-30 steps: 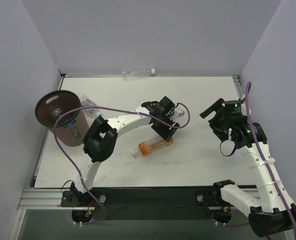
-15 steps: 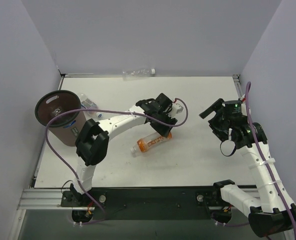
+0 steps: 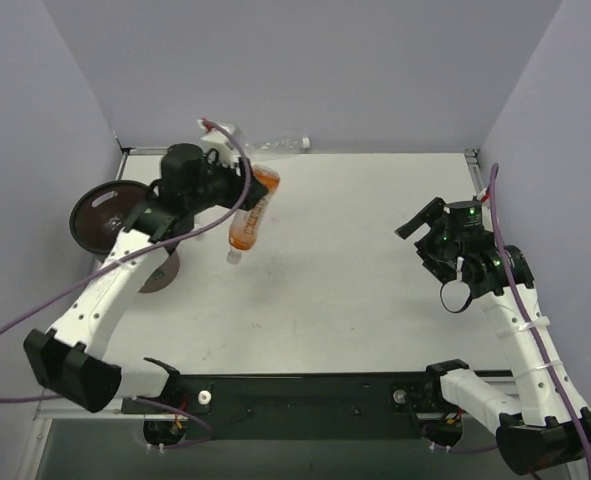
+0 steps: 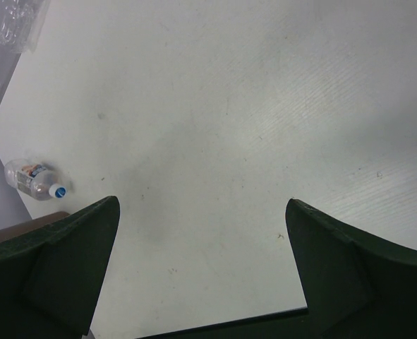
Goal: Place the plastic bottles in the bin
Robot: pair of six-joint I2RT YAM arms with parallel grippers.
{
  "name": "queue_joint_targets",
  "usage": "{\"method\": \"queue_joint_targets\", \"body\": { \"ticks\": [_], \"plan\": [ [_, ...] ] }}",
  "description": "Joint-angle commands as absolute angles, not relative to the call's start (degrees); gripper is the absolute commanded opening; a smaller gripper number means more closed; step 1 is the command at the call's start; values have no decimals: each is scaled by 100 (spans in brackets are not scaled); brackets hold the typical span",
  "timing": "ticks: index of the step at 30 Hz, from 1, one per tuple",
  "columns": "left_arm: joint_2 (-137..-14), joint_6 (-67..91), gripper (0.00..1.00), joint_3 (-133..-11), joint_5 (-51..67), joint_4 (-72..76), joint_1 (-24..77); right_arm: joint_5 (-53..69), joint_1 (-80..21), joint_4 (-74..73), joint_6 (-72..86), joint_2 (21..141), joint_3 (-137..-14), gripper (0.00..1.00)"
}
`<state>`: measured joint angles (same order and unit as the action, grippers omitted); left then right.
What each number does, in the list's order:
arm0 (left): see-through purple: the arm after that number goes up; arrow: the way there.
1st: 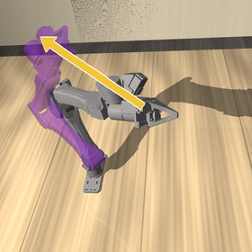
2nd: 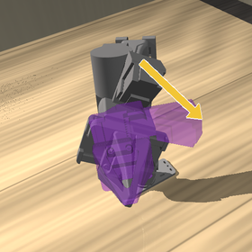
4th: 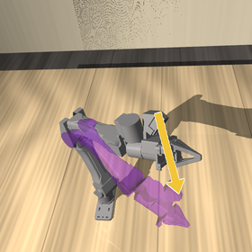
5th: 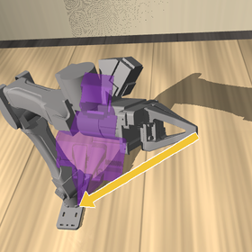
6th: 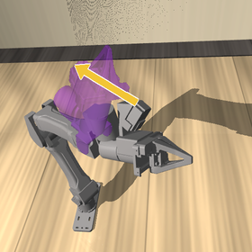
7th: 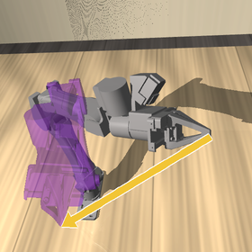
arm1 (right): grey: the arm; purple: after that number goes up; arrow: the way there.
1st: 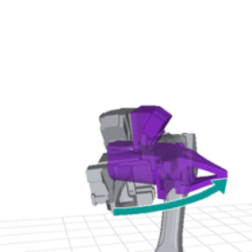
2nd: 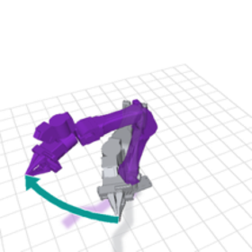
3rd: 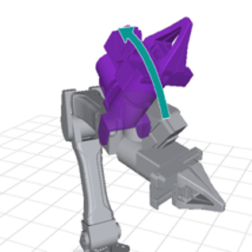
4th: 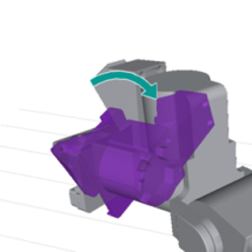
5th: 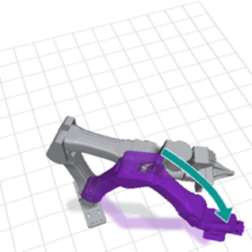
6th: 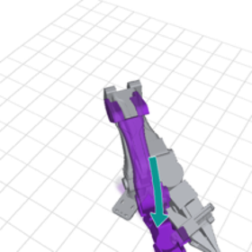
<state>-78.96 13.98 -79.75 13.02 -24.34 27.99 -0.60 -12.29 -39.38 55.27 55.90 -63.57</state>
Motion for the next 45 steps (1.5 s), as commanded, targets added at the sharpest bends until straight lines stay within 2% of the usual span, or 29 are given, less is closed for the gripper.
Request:
{"method": "queue_joint_targets", "body": {
  "ticks": [1, 6, 13, 22, 31, 39, 41, 44, 45],
  "plan": [
    [-6796, 1723, 51, -7927, 1136, -1442, 2120, -44, -1187, -4052, 5362, 5581, -6416, 98],
    [-6601, 906, 48, -8648, -182, -2057, 1908, 219, -1178, -4052, 5291, 5669, -6442, 98],
    [-5670, 317, 47, -8026, -1737, -434, 1565, 369, -1186, -4069, 5133, 5634, -6565, 98],
    [-5713, -510, 40, -7507, -3574, 613, 1266, 457, -1186, -4122, 5106, 5572, -6592, 98],
    [-5739, 287, 37, -6215, -3577, 1712, 1029, 448, -1187, -4122, 5098, 5529, -6671, 98],
    [-5994, 1081, 34, -5590, -3647, 1697, 800, 422, -1169, -4122, 5019, 5440, -6750, 98],
    [-6003, 1212, 40, -5563, -3595, 1609, 791, 413, -1178, -4122, 5010, 5432, -6759, 98],
    [-6047, 1380, 70, -5747, -3568, 1179, 791, 413, -1178, -4122, 5001, 5449, -6768, 98],
    [-6082, 1397, 78, -5896, -3568, 969, 782, 422, -1169, -4122, 4992, 5467, -6768, 98]
  ]
}}
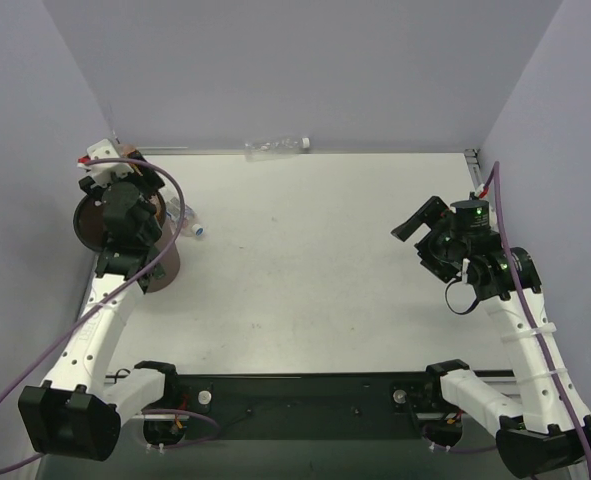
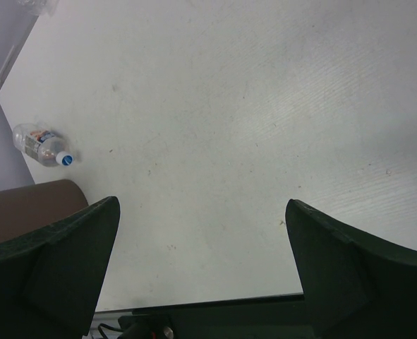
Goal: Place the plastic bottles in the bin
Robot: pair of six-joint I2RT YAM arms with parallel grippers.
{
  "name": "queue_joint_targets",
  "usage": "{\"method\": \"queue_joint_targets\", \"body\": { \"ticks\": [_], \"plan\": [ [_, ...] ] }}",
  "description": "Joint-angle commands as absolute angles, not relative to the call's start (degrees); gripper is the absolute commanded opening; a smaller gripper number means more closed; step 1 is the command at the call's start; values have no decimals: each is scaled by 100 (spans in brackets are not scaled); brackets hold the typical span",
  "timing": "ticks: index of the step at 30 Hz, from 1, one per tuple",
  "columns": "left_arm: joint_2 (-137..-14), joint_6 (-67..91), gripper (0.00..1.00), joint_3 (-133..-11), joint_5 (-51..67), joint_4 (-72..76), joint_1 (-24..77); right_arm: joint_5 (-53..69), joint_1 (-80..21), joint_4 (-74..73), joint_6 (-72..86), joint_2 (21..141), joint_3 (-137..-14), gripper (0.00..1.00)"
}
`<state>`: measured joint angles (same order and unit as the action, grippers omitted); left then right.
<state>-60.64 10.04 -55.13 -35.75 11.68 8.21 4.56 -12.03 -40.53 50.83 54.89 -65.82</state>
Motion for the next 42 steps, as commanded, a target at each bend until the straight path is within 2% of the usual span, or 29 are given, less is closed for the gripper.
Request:
{"method": "queue_joint_targets", "body": {
  "ticks": [1, 5, 10, 14, 17, 22, 27, 31, 36, 42],
  "plan": [
    [-6108, 1415, 96, -5976, -3551, 862, 782, 431, -1178, -4122, 4983, 5484, -6768, 98],
    [-6327, 1608, 98, -6581, -3428, 99, 782, 440, -1169, -4113, 4992, 5537, -6750, 98],
    [-6811, 2091, 97, -7645, -3709, -1721, 791, 483, -1178, -4104, 4983, 5616, -6785, 98],
    [-6925, 2188, 97, -8330, -2939, -2293, 852, 448, -1169, -4104, 4966, 5555, -6733, 98],
    [-7267, 2127, 98, -9013, -3022, -2933, 1247, 448, -1178, -4096, 4957, 5528, -6706, 98],
    [-8638, 1424, 97, -10448, -3814, -4243, 2380, 510, -1178, -4096, 4975, 5555, -6671, 98],
    [-9972, 1801, 97, -11512, -3455, -5350, 2417, 501, -1169, -4104, 4939, 5476, -6671, 98],
    [-10958, 2407, 97, -12530, -3594, -6256, 2417, 483, -1160, -4104, 4922, 5397, -6645, 98],
    [-12074, 2654, 97, -13051, -3340, -6907, 2408, 475, -1125, -4096, 4913, 5326, -6609, 98],
    [-12638, 2646, 97, -12911, -3147, -6873, 2224, 483, -1072, -4104, 4869, 5300, -6618, 98]
  ]
}}
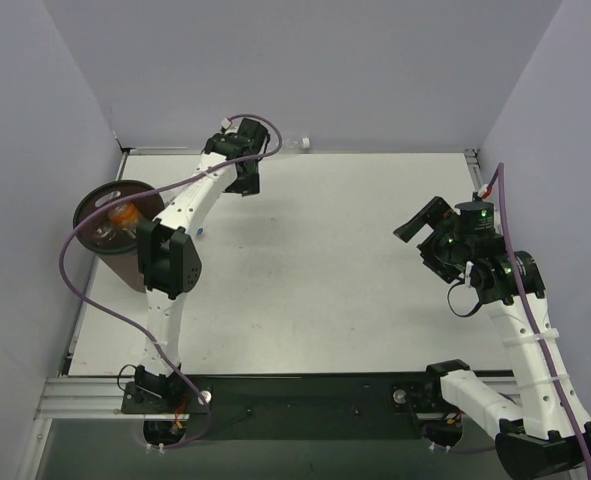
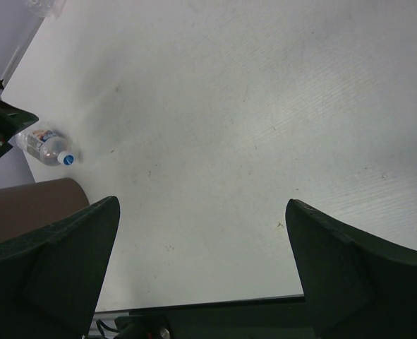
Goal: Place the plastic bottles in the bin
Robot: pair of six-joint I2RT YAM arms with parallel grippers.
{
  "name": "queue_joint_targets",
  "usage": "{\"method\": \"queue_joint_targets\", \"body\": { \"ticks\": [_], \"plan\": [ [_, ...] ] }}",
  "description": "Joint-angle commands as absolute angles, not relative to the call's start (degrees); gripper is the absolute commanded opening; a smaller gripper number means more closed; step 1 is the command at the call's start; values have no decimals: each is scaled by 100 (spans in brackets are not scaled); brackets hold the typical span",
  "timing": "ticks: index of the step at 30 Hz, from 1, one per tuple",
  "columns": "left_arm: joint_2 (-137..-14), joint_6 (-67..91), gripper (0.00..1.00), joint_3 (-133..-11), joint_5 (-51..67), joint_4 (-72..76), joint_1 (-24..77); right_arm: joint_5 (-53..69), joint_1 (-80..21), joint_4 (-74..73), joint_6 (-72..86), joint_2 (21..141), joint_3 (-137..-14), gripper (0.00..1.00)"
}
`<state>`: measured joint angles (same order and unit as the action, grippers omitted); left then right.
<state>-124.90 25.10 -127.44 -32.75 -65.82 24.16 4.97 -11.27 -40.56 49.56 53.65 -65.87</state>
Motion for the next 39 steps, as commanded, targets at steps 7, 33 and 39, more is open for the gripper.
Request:
{"method": "queue_joint_targets", "body": {
  "ticks": [7, 33, 39],
  "plan": [
    [-12771, 2698, 98, -12446, -3287, -6856, 1759, 527, -993, -4113, 4860, 5247, -6557, 98],
    [-13473, 2575, 95, -11953, -2699, -5502, 923, 527, -879, -4280, 4614, 5142, -6732, 98],
    [-13448, 2470, 68, -11954, -2540, -5327, 1046, 510, -844, -4289, 4623, 5159, -6724, 98]
  ]
}}
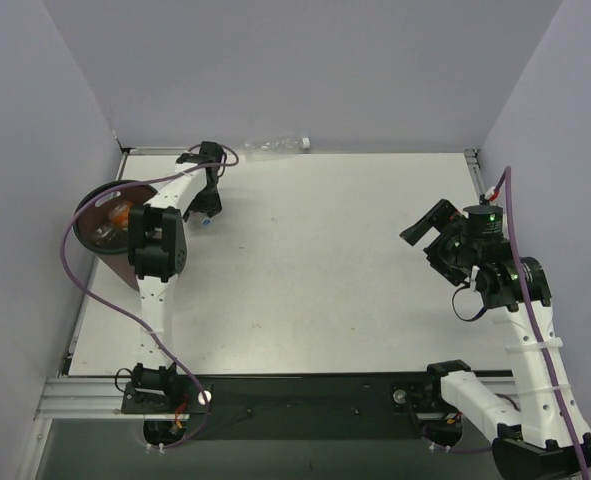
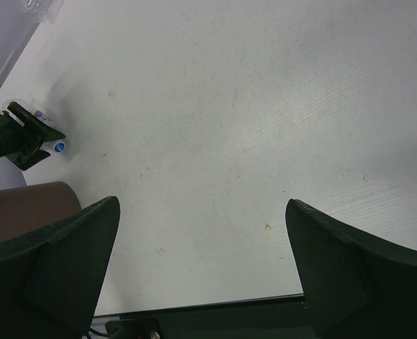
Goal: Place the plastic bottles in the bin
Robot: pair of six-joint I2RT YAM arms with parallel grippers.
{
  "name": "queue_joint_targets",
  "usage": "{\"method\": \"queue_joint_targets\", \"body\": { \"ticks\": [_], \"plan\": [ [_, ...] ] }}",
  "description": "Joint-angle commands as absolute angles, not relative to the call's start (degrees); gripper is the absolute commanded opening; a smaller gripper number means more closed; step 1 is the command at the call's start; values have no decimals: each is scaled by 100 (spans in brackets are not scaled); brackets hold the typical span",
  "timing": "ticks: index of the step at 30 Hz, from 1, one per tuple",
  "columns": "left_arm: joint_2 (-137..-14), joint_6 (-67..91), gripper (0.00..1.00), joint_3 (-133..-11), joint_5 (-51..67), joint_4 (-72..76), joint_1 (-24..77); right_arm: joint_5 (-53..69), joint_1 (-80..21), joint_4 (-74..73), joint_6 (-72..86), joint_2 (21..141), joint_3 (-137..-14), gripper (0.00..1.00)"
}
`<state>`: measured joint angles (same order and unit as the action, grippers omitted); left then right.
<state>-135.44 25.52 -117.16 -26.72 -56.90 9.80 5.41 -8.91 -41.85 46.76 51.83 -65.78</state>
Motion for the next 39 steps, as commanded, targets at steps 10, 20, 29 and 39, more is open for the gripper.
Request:
{"method": "queue_joint_targets", "body": {
  "ticks": [10, 20, 29, 39],
  "plan": [
    [-12360, 1803, 51, -11058, -2083, -4685, 2029, 466, -835, -4280, 4693, 5308, -6715, 98],
    [-10346, 1714, 48, -9905, -1459, -4025, 2382, 448, -826, -4193, 4772, 5449, -6767, 98],
    [-8869, 1608, 38, -9528, -1037, -4279, 2373, 729, -852, -3780, 5001, 5704, -6680, 98],
    [-8042, 1617, 27, -9799, -1976, -4824, 2312, 923, -932, -3665, 4957, 5932, -6732, 97]
  ]
}}
